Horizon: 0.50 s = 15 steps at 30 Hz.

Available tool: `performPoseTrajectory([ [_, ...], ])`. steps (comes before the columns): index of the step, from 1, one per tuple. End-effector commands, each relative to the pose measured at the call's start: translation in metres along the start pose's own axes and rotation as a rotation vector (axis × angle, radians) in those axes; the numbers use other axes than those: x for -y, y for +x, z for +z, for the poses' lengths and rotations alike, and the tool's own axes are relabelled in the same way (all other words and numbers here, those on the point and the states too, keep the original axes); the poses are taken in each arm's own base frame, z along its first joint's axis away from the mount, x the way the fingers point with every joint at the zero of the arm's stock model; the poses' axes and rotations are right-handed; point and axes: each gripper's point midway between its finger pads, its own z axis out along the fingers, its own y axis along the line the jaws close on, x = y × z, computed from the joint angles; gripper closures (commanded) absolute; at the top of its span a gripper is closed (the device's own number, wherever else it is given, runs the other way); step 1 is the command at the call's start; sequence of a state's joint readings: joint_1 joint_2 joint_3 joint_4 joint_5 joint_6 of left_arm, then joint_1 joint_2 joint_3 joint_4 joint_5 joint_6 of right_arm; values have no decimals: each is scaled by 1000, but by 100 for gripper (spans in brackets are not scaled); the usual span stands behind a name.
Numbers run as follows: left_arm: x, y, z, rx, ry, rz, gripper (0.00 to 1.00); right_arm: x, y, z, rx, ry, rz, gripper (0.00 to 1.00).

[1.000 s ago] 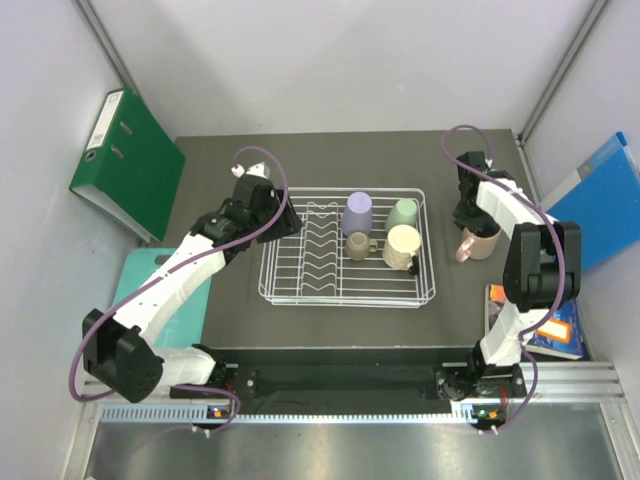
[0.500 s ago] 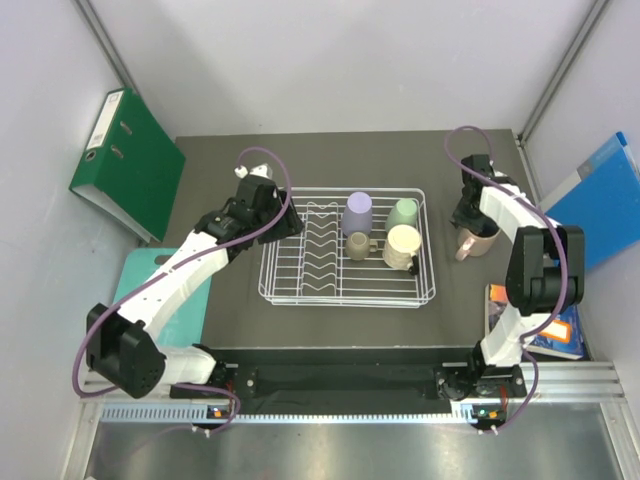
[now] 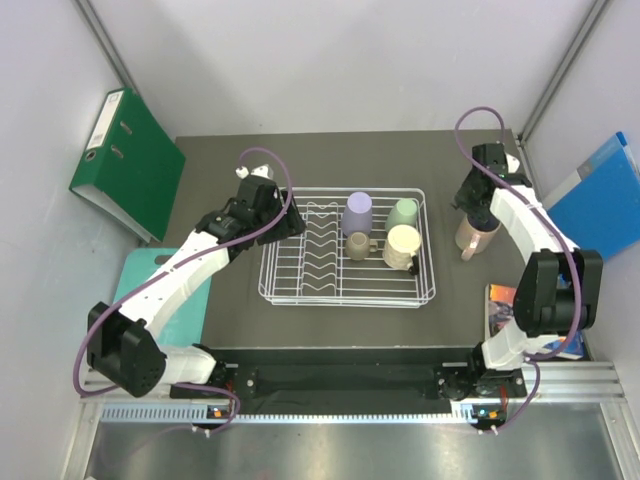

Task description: Unload the cups from the dish rack

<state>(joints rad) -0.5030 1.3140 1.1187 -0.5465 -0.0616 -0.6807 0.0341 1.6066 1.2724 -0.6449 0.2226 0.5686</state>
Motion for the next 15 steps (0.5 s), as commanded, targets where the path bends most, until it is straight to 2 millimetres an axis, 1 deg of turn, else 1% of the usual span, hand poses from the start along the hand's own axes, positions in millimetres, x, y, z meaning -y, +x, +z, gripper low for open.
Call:
performPoseTrajectory([
  [1, 1, -6, 0, 27, 4, 17, 28, -9, -33, -33, 105, -49, 29, 53],
  [4, 0, -7, -1, 32, -3, 43, 24, -17, -46, -58, 180, -114, 41, 53],
  [5, -1, -9, -1, 42, -14, 55, 22, -26, -50, -76, 222, -170, 22, 54],
  [6, -3, -11, 0, 48, -25, 64, 13, -41, -58, -90, 270, -252, 14, 53],
  [7, -4, -11, 0, 48, -36, 85, 1, -51, -60, -102, 301, -305, -3, 52],
  [8, -5, -15, 1, 59, -49, 89, 1, -70, -62, -127, 363, -405, -47, 49],
  [9, -5, -17, 1, 64, -53, 95, 1, -80, -61, -139, 391, -455, -74, 44],
  [10, -4, -18, 2, 66, -51, 100, 1, -89, -59, -152, 417, -506, -99, 36],
  [11, 3, -21, 3, 72, -21, 101, 1, -100, -51, -170, 446, -574, -148, 32],
  [12, 7, -23, 4, 81, 1, 102, 1, -112, -50, -184, 475, -639, -175, 28],
  [13, 11, -23, 6, 86, 22, 90, 1, -117, -46, -191, 485, -674, -201, 23],
  [14, 17, -26, 8, 108, 54, 73, 1, -127, -34, -203, 489, -718, -245, 22],
  [15, 21, -26, 9, 117, 73, 32, 1, -127, -32, -202, 496, -697, -248, 21],
])
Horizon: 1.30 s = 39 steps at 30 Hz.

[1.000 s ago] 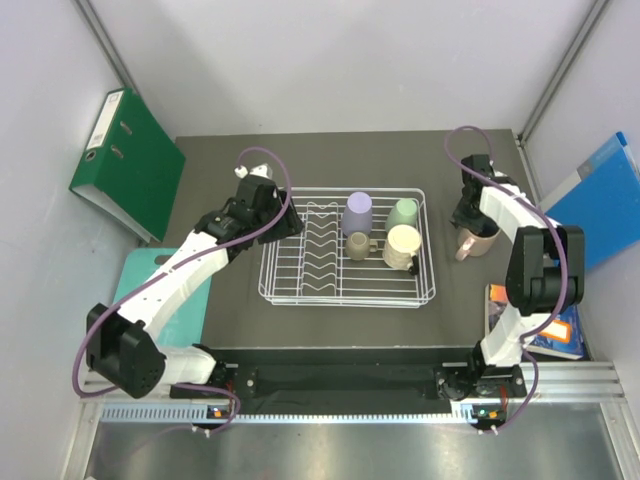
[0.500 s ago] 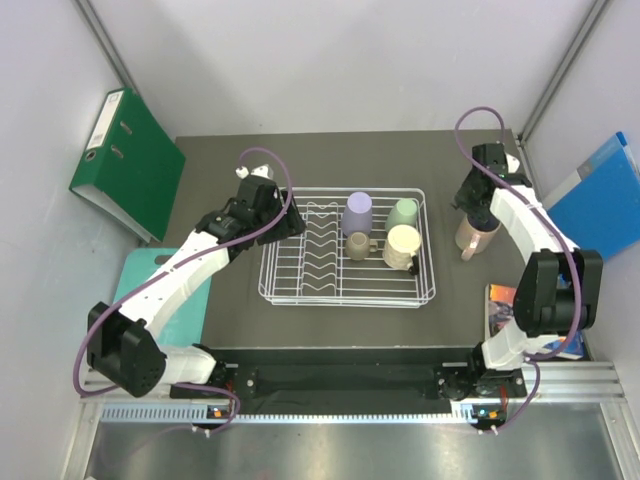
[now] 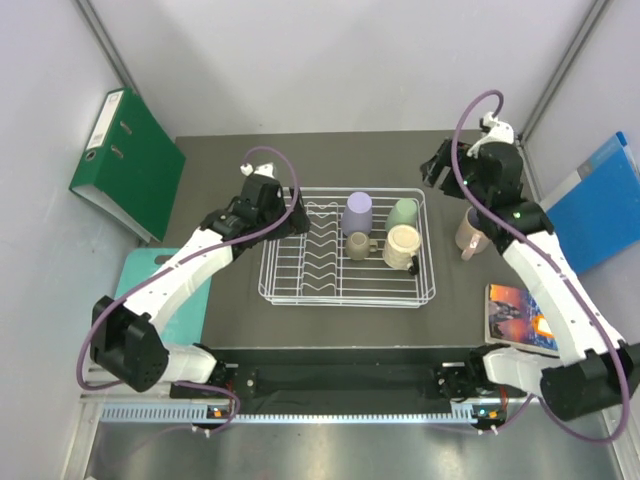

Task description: Unload the cups from the dish rack

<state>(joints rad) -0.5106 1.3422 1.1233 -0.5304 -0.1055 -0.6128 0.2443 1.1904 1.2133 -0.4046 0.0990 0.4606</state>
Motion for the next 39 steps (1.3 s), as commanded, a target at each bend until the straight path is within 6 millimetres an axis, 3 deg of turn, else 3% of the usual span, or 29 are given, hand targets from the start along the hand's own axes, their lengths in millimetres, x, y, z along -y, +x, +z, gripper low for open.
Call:
performPoseTrajectory([
  [1, 28, -26, 1, 118, 122, -61, 1, -46, -8, -14, 82, -164, -109, 20],
  [4, 36, -28, 7, 118, 149, -96, 1, -54, 7, -24, 97, -182, -115, 18],
  [6, 27, -4, 25, -9, 63, -45, 1, -56, 23, -28, 40, -196, -120, 18],
  [7, 37, -16, 23, -3, 56, -20, 1, -55, 29, -28, 4, -192, -135, 17],
  [8, 40, 0, 36, -59, 13, 33, 1, -52, 45, -29, -61, -177, -183, 17],
  [9, 35, 10, 35, -95, -40, 89, 1, -46, 51, -29, -67, -139, -208, 17],
  [10, 38, -1, 35, -47, -81, 121, 1, -41, 58, -29, -73, -114, -240, 16],
  [12, 50, 7, 34, -32, -85, 180, 1, -34, 79, -32, -93, -106, -268, 16],
  [19, 65, 9, 30, -15, -9, 149, 1, -21, 127, -37, -201, -132, -301, 23],
  [30, 54, 4, 22, 24, -46, 153, 1, -4, 166, -42, -296, -136, -342, 33],
  [39, 49, 5, 18, 31, -49, 149, 1, 9, 190, -29, -365, -93, -380, 39],
])
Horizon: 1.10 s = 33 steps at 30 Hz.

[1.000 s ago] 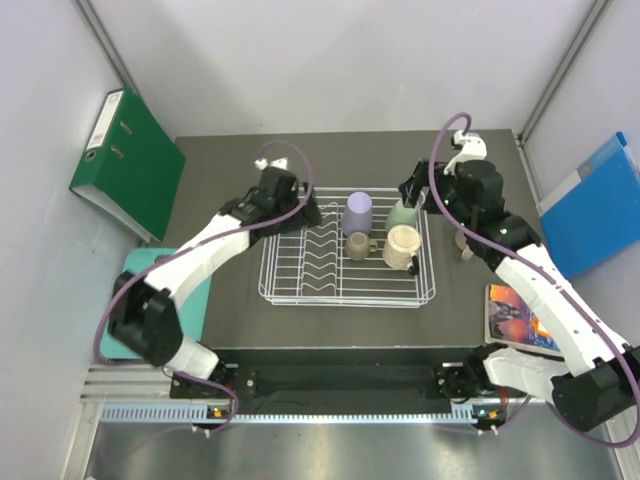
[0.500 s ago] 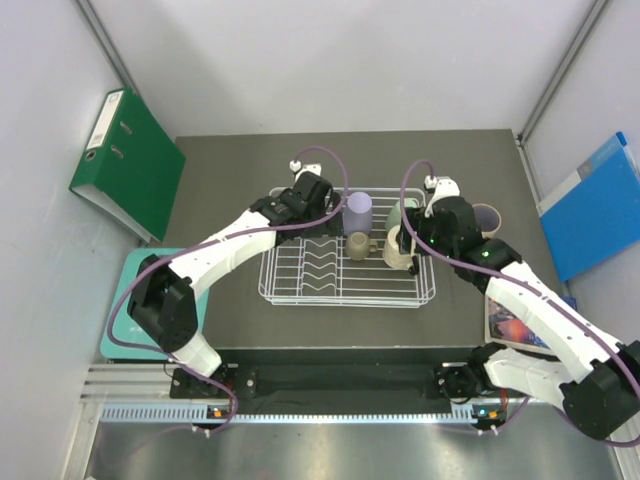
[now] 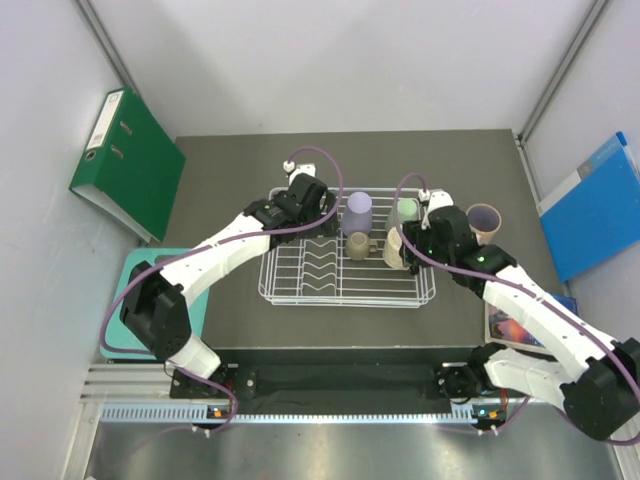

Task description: Unload the cups from the dish rack

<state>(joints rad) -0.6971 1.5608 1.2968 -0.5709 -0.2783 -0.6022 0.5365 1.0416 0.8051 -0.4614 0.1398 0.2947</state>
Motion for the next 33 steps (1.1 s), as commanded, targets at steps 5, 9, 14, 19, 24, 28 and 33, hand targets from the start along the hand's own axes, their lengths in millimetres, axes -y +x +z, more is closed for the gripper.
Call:
performPoseTrajectory([
  [5, -3, -12, -21, 63, 18, -29, 1, 0, 15, 21, -53, 18, -36, 41],
  [9, -10, -5, -23, 60, 12, -32, 1, 2, 20, 27, -74, 33, -43, 41],
  [14, -16, 0, -25, 62, 1, -34, 1, 5, 28, 40, -107, 58, -47, 43],
  [19, -19, 2, -26, 61, -8, -31, 1, 9, 43, 54, -172, 89, -48, 48],
  [24, -23, 3, -27, 68, -18, -22, 1, 9, 46, 58, -174, 89, -45, 54],
  [28, -24, 3, -26, 68, -22, -20, 1, 9, 47, 59, -180, 89, -45, 67],
  [33, -23, 3, -25, 65, -20, -15, 1, 8, 50, 57, -190, 87, -40, 82],
])
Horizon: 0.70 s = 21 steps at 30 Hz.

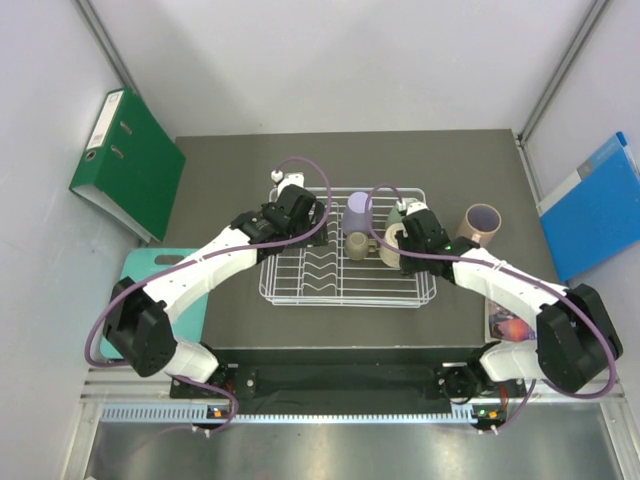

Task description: Unload the cups from the dish rack

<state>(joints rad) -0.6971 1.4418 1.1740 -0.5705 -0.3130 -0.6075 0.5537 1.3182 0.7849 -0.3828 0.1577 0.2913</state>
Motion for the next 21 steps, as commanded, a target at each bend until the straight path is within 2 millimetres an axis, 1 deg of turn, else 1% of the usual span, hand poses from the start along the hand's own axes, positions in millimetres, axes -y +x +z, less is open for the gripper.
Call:
performPoseTrajectory([
  [1, 1, -12, -7, 48, 10, -10, 1, 3, -3, -1, 13, 13, 12, 87],
  [2, 1, -12, -6, 47, 12, -10, 1, 3, -2, -1, 11, 12, 12, 92],
  [3, 1, -11, -6, 46, 11, -9, 1, 2, -3, -3, 14, 11, 17, 100],
  [5, 2, -11, -5, 44, 13, -9, 1, 1, -5, -7, 21, 1, 20, 100],
  [8, 2, -12, -5, 49, 13, -10, 1, -2, -19, -22, 65, -21, 33, 100],
  [9, 2, -13, -6, 52, 13, -11, 1, -6, -31, -31, 103, -37, 37, 100],
  [11, 3, -15, -6, 56, 14, -11, 1, -8, -41, -44, 129, -52, 39, 100],
  [12, 3, -15, -6, 57, 15, -15, 1, -13, -57, -57, 173, -69, 47, 100],
  [14, 4, -17, -7, 64, 18, -17, 1, -16, -66, -70, 190, -85, 49, 100],
  [15, 4, -18, -8, 67, 20, -20, 1, -20, -79, -82, 226, -102, 51, 100],
  [17, 5, -20, -8, 72, 22, -25, 1, -26, -90, -96, 253, -125, 54, 100],
  [18, 5, -19, -8, 71, 21, -26, 1, -29, -101, -107, 285, -141, 59, 100],
  [19, 5, -21, -9, 76, 19, -30, 1, -32, -107, -114, 301, -157, 63, 100],
  [20, 5, -23, -10, 82, 20, -35, 1, -35, -119, -127, 335, -174, 75, 100],
  [21, 6, -25, -12, 90, 24, -41, 1, -37, -124, -134, 354, -188, 82, 100],
])
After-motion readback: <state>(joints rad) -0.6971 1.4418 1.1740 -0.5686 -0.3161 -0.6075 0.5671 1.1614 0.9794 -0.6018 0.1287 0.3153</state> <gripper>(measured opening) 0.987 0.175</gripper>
